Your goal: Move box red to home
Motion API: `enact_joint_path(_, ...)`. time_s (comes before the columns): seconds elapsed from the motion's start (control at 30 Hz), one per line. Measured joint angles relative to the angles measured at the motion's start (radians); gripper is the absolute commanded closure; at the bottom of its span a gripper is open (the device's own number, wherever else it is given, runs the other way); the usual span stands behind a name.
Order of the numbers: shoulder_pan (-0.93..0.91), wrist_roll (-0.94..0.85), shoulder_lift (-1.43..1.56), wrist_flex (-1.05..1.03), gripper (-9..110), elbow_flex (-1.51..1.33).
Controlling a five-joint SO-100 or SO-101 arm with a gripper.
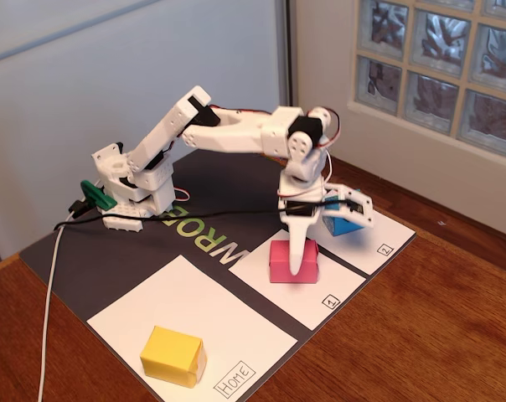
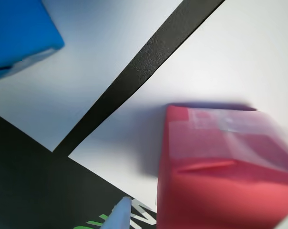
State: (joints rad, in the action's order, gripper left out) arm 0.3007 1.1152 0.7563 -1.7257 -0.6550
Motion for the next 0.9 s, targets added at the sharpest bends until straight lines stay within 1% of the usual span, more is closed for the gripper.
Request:
enact_joint_path(0.27, -0.011, -0.006, -0.060, 0.044, 50, 0.003)
enact_joint_path(0.47, -0.018, -0.021, -0.081, 0.058, 54, 0.006)
enact_joint_path(0.7, -0.031, -0.035, -0.086, 0.095, 68, 0.006)
enact_joint_path(0.9, -0.031, -0.044, -0.103, 0.100, 75, 0.008)
